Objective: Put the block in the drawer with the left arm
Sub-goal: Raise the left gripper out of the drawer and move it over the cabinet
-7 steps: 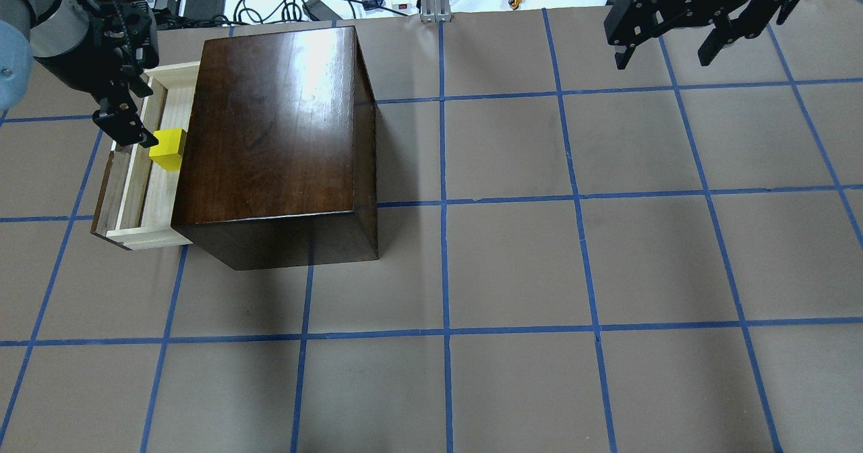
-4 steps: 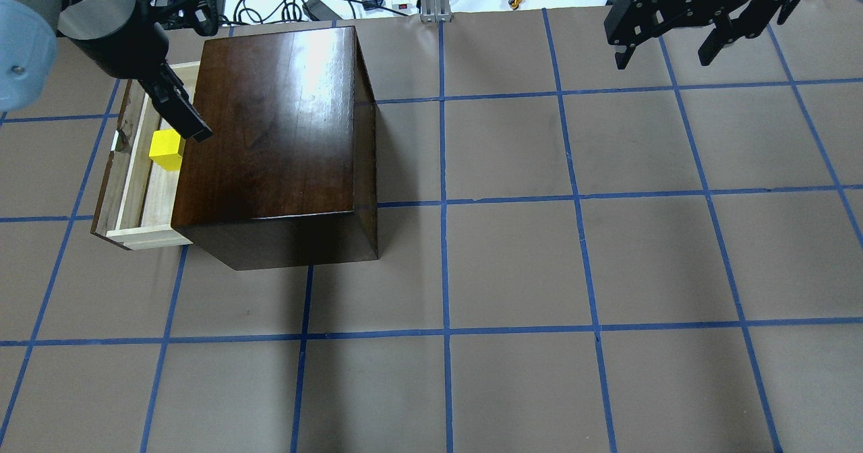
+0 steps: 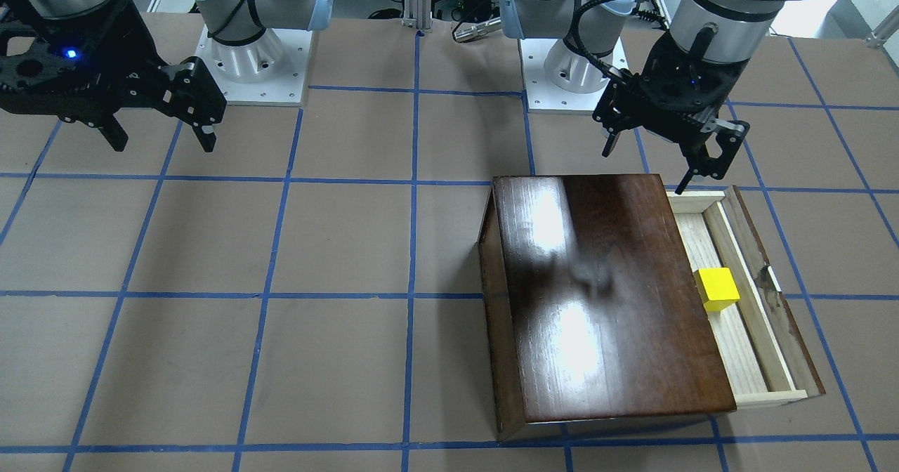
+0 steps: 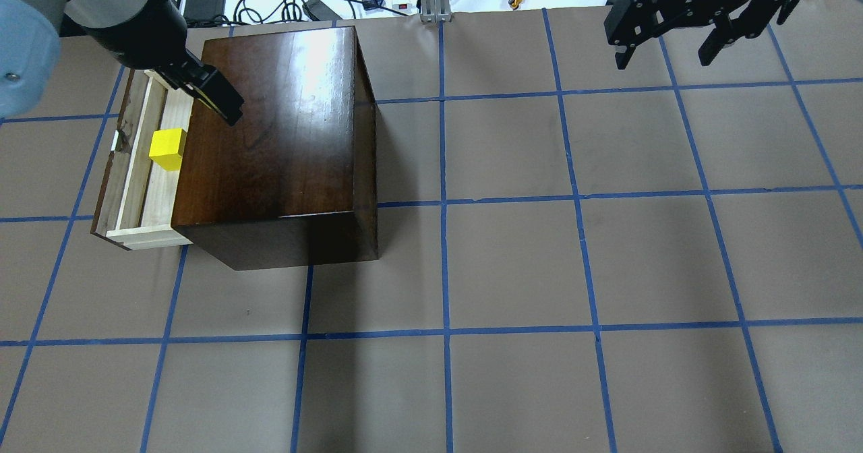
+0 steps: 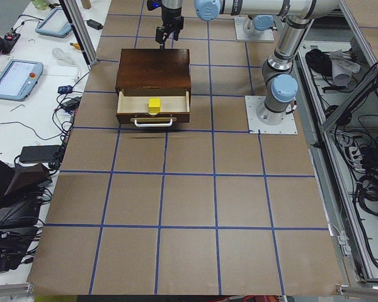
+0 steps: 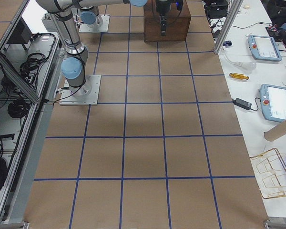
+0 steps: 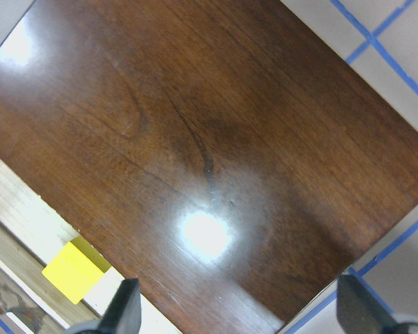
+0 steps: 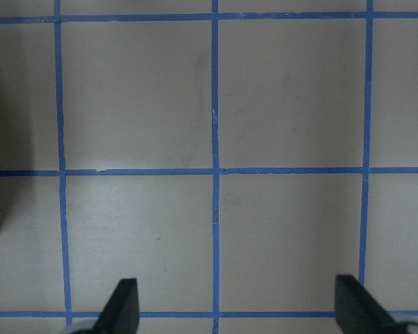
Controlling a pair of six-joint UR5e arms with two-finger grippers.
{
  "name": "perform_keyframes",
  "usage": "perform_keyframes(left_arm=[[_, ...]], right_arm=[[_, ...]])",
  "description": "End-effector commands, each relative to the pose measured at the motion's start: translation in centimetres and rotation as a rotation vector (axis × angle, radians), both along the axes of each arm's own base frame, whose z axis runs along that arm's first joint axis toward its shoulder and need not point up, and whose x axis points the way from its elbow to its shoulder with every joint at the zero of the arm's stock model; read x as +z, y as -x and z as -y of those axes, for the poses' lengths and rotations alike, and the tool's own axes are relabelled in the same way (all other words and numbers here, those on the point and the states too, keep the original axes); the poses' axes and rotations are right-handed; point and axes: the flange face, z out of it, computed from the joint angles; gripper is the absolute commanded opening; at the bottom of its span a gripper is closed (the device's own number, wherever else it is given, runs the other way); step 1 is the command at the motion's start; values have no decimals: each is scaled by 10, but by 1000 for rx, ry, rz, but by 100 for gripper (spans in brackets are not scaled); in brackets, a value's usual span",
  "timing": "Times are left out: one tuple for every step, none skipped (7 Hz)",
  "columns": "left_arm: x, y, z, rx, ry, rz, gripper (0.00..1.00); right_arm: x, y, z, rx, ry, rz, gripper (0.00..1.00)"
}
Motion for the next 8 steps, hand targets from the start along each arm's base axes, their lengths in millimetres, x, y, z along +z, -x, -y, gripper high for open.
perform_keyframes(left_arm=[[1, 1, 0, 273, 3, -31, 100], [1, -1, -1, 378, 1, -41, 100], [-4, -2, -1, 488, -16, -52, 100], [-7, -2, -9, 512, -51, -49, 100], [-10, -1, -9, 548, -74, -45, 100], [-8, -1, -6, 549, -67, -50, 100], [-7, 0, -7, 548, -67, -53, 100], [-8, 0, -8, 548, -69, -49, 100]], right_arm=[[0, 0, 0, 1, 1, -1, 100], [0, 0, 0, -1, -1, 1, 100], [0, 0, 0, 1, -1, -1, 100], [0, 0, 0, 1, -1, -1, 100], [0, 0, 0, 1, 1, 0, 100], [0, 0, 0, 1, 1, 0, 100], [0, 0, 0, 1, -1, 1, 100], [0, 0, 0, 1, -1, 1, 100]])
